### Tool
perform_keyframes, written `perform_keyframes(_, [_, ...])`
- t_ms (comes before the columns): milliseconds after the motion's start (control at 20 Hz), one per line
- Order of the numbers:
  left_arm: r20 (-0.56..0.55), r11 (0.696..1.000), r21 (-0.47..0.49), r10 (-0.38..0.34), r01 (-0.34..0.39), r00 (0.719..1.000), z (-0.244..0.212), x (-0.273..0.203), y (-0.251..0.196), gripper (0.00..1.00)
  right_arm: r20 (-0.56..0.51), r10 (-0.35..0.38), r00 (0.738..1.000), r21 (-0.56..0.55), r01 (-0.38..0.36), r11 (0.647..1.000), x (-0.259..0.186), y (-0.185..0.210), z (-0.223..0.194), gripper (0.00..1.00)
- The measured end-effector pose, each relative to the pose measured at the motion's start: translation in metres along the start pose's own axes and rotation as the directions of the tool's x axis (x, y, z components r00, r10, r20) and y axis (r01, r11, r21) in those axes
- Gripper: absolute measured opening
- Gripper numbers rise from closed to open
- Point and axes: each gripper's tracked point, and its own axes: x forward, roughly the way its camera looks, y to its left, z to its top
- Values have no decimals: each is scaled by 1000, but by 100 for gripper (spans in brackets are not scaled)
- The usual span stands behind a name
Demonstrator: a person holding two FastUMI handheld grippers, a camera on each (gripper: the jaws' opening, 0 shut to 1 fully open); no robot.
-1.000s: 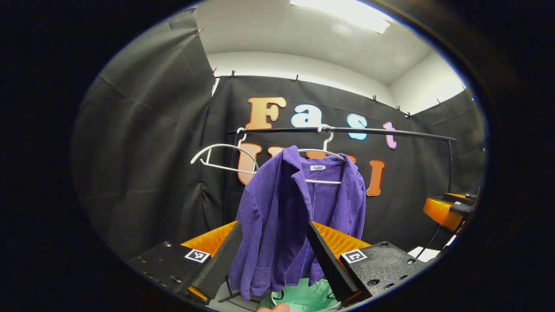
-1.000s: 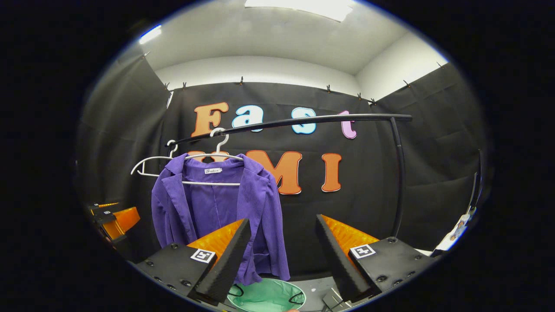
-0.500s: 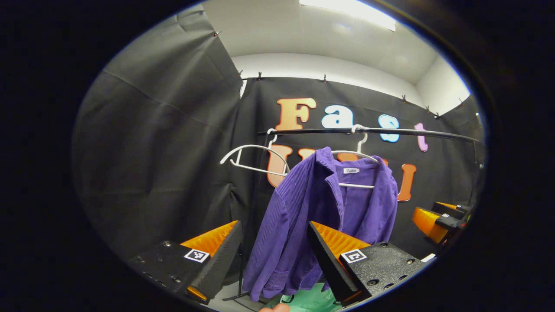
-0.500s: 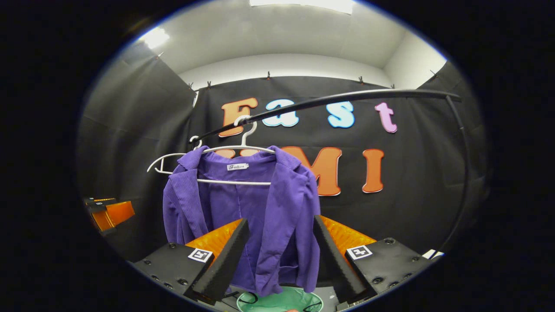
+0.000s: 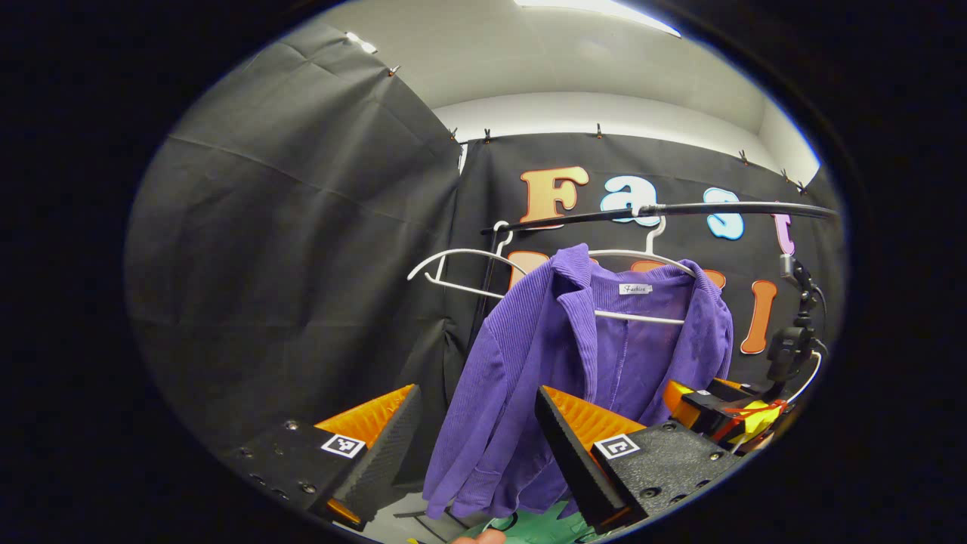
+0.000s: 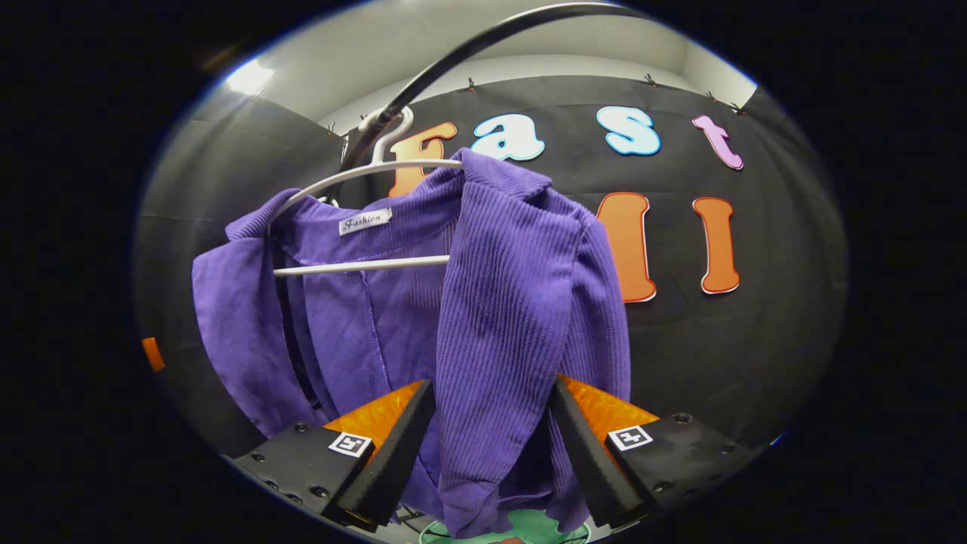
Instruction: Grasp the clothes on the hanger with both hands and then place them into the laundry hamper below.
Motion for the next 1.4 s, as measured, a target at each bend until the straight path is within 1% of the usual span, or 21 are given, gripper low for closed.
perform_keyframes(50, [0, 1000, 3, 4, -4, 1000, -1, -1, -4, 95, -9, 2, 1000, 12, -1, 1000, 9, -1, -3, 98])
perform_keyframes(100, [1, 1000, 5, 4, -4, 1000, -2, -1, -8, 92, -36, 20, 999, 22, -19, 1000, 15, -2, -8, 98])
perform_keyframes(150, [1, 1000, 3, -2, 2, 1000, -4, -1, -13, 95, -57, 12, 998, 40, -10, 999, 15, -8, -12, 97])
perform_keyframes(200, [-2, 1000, -3, -12, 12, 1000, -5, -2, -19, 95, -58, -19, 998, 63, 23, 998, 16, -20, -11, 70])
perform_keyframes(250, [-8, 1000, -10, -24, 24, 1000, -9, 0, -25, 95, -49, -21, 999, 85, 25, 996, 14, -27, -6, 44])
perform_keyframes(300, [-15, 999, -16, -35, 34, 999, -13, 4, -30, 95, -39, 1, 999, 92, 3, 996, 16, -32, -4, 17])
perform_keyframes(350, [-25, 999, -18, -47, 46, 999, -18, 11, -36, 95, -28, 23, 999, 84, -21, 996, 8, -33, 1, 23])
perform_keyframes(400, [-35, 998, -17, -54, 53, 998, -23, 17, -40, 92, -12, 38, 999, 66, -37, 997, 2, -38, 5, 18])
perform_keyframes(450, [-42, 998, -17, -60, 59, 997, -27, 25, -47, 95, 5, 25, 1000, 45, -25, 999, -4, -50, 9, 17])
perform_keyframes(500, [-47, 998, -19, -68, 67, 997, -32, 32, -52, 95, 19, 27, 999, 19, -28, 999, -12, -56, 14, 10])
perform_keyframes(600, [-45, 996, -26, -85, 84, 995, -37, 46, -63, 92, 42, 32, 999, -26, -31, 999, -25, -60, 23, 9])
perform_keyframes(650, [-42, 995, -33, -94, 92, 995, -42, 52, -70, 95, 52, 40, 998, -38, -38, 999, -32, -61, 27, 9])
perform_keyframes(700, [-35, 994, -41, -103, 101, 994, -46, 56, -77, 92, 62, 47, 997, -43, -44, 998, -38, -60, 32, 9])
perform_keyframes(800, [-32, 992, -42, -120, 118, 992, -61, 70, -88, 92, 87, 62, 994, -50, -58, 997, -47, -60, 40, 9])
perform_keyframes(1100, [-29, 984, -94, -157, 154, 987, -98, 117, -113, 92, 124, 53, 991, -72, -44, 996, -61, -70, 55, 9])
perform_keyframes(1150, [-55, 984, -94, -154, 149, 987, -106, 122, -114, 95, 126, 49, 991, -80, -39, 996, -60, -70, 55, 9])
perform_keyframes(1200, [-87, 981, -113, -166, 156, 982, -115, 120, -120, 92, 123, 48, 991, -87, -37, 995, -60, -70, 54, 9])
perform_keyframes(1250, [-101, 972, -151, -194, 178, 976, -119, 111, -130, 95, 122, 48, 991, -94, -36, 995, -59, -69, 53, 9])
perform_keyframes(1300, [-82, 966, -153, -224, 210, 971, -118, 102, -139, 92, 122, 51, 991, -102, -38, 994, -58, -67, 53, 9])
perform_keyframes(1350, [-53, 973, -114, -206, 198, 977, -113, 98, -136, 92, 119, 55, 991, -109, -42, 993, -57, -64, 52, 9])
perform_keyframes(1400, [-23, 986, -55, -156, 154, 988, -109, 100, -129, 91, 114, 62, 991, -114, -49, 992, -55, -62, 50, 9])
